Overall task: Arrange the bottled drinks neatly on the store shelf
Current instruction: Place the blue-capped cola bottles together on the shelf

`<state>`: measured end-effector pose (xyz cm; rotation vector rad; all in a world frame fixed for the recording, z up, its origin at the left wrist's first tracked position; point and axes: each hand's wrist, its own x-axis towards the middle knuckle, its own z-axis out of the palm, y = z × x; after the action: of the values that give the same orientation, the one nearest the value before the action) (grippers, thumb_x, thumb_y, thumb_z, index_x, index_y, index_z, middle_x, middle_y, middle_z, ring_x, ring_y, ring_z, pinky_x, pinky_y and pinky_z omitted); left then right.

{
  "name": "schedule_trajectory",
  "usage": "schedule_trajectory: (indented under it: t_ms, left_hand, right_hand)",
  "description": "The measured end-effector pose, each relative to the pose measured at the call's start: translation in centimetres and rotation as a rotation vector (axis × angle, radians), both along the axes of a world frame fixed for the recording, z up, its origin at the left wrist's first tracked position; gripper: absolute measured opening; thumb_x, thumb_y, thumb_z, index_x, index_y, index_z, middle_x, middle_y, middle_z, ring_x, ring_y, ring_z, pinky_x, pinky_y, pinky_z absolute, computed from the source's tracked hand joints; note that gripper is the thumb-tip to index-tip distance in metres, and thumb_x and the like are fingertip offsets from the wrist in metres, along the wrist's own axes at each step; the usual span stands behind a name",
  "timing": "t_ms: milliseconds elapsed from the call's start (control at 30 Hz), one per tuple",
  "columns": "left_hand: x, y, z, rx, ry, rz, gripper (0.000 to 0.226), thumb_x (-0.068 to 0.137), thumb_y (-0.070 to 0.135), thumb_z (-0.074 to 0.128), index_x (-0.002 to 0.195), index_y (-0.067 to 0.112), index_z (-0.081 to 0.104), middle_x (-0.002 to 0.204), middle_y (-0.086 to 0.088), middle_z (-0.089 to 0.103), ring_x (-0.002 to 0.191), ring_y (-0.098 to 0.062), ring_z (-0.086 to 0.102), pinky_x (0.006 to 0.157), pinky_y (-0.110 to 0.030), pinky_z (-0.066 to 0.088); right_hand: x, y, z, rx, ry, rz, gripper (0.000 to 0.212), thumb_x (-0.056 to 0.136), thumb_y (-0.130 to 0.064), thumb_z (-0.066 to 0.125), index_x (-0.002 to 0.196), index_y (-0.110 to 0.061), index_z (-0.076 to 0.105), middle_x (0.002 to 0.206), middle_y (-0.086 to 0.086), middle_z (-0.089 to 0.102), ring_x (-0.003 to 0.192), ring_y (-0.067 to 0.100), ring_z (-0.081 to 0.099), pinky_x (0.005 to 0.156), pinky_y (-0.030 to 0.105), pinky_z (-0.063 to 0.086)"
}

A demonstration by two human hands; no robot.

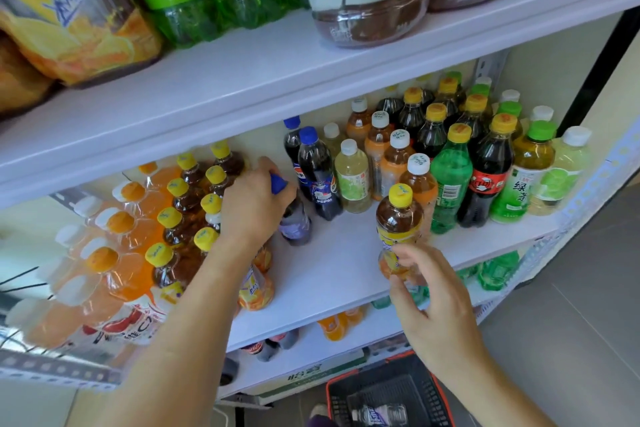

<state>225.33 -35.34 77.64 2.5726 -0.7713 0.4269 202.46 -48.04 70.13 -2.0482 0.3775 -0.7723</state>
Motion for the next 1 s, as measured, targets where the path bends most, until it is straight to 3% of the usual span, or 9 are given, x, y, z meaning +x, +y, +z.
schedule_trajectory:
  t_ms: [133, 233, 300, 400, 533, 633, 733, 833, 1000]
  left_hand:
    - [-4.4, 1.9, 3.2, -0.366, 0.055, 0.008, 0.022, 0.081, 0.045, 0.060, 0.082, 0.024, 0.057, 0.064, 0.009, 0.055, 0.063, -0.017, 0.051, 0.057, -0.030, 0.036]
    - [-7.2, 2.8, 4.8, -0.712, 0.301, -0.052, 0.024, 0.076, 0.043, 0.062, 0.078, 0.020, 0.063, 0.064, 0.005, 0.061, 0.061, -0.008, 0.053, 0.060, -0.026, 0.043]
    - [-8.2, 3.2, 5.3, -0.868, 0.398, -0.072, 0.022, 0.073, 0.044, 0.063, 0.076, 0.023, 0.067, 0.064, 0.001, 0.059, 0.064, -0.013, 0.052, 0.060, -0.029, 0.044]
    - [-8.8, 3.5, 5.6, -1.007, 0.483, -0.058, 0.011, 0.071, 0.044, 0.066, 0.071, 0.033, 0.068, 0.066, 0.005, 0.058, 0.068, -0.019, 0.052, 0.065, -0.037, 0.043]
    - [-9.0, 3.7, 5.7, -1.048, 0.566, -0.065, 0.014, 0.074, 0.046, 0.069, 0.076, 0.033, 0.071, 0.075, -0.004, 0.061, 0.074, -0.024, 0.057, 0.070, -0.042, 0.045]
    - [-9.1, 3.8, 5.5, -1.012, 0.550, -0.077, 0.022, 0.076, 0.051, 0.071, 0.082, 0.030, 0.070, 0.075, -0.005, 0.063, 0.072, -0.023, 0.060, 0.069, -0.041, 0.049]
    - [-9.1, 3.8, 5.3, -0.905, 0.563, -0.092, 0.042, 0.074, 0.057, 0.070, 0.100, 0.024, 0.064, 0.088, -0.010, 0.071, 0.084, -0.026, 0.069, 0.077, -0.043, 0.055]
    - [-9.3, 4.1, 5.1, -0.721, 0.717, -0.131, 0.071, 0.071, 0.065, 0.070, 0.128, 0.030, 0.045, 0.101, 0.007, 0.073, 0.099, -0.017, 0.071, 0.080, -0.041, 0.059]
    - [-10.4, 3.3, 5.0, -0.826, 0.768, -0.179, 0.084, 0.070, 0.040, 0.079, 0.139, 0.027, 0.034, 0.102, 0.002, 0.075, 0.096, -0.020, 0.073, 0.076, -0.036, 0.061]
  right_hand:
    - [0.3, 0.1, 0.3, 0.747, 0.277, 0.122, 0.029, 0.088, -0.037, 0.066, 0.116, -0.037, 0.060, 0.120, -0.005, 0.063, 0.106, 0.006, 0.062, 0.082, 0.027, 0.051]
    - [-0.1, -0.3, 0.7, 1.368, 0.442, 0.360, 0.064, 0.074, -0.063, 0.057, 0.120, -0.020, 0.069, 0.115, 0.012, 0.071, 0.095, 0.026, 0.072, 0.073, 0.041, 0.057]
    - [-0.7, -0.4, 1.2, 1.510, 0.466, 0.519, 0.074, 0.073, -0.068, 0.054, 0.112, -0.009, 0.074, 0.107, 0.024, 0.071, 0.073, 0.032, 0.072, 0.059, 0.035, 0.058]
    - [-1.2, -0.4, 1.6, 1.542, 0.396, 0.569, 0.066, 0.071, -0.064, 0.059, 0.099, -0.007, 0.077, 0.087, 0.024, 0.071, 0.048, 0.025, 0.063, 0.040, 0.025, 0.049]
    - [-1.8, 0.2, 2.0, 1.504, 0.264, 0.510, 0.051, 0.069, -0.054, 0.066, 0.087, -0.008, 0.078, 0.075, 0.021, 0.066, 0.048, 0.028, 0.061, 0.036, 0.025, 0.046]
    - [-2.2, 0.4, 2.4, 1.445, 0.183, 0.532, 0.040, 0.071, -0.045, 0.078, 0.094, -0.012, 0.076, 0.079, 0.025, 0.067, 0.055, 0.031, 0.064, 0.041, 0.028, 0.051]
    - [-2.6, 0.3, 2.6, 1.359, 0.113, 0.604, 0.052, 0.064, -0.045, 0.088, 0.104, -0.019, 0.067, 0.091, 0.027, 0.069, 0.066, 0.036, 0.068, 0.050, 0.031, 0.055]
    - [-2.7, 0.2, 2.8, 1.290, 0.076, 0.607, 0.056, 0.061, -0.039, 0.092, 0.105, -0.021, 0.062, 0.101, 0.024, 0.069, 0.077, 0.041, 0.069, 0.059, 0.036, 0.058]
    - [-2.6, 0.2, 2.6, 1.220, 0.036, 0.577, 0.053, 0.061, -0.021, 0.091, 0.105, -0.021, 0.061, 0.107, 0.016, 0.067, 0.088, 0.033, 0.069, 0.072, 0.041, 0.057]
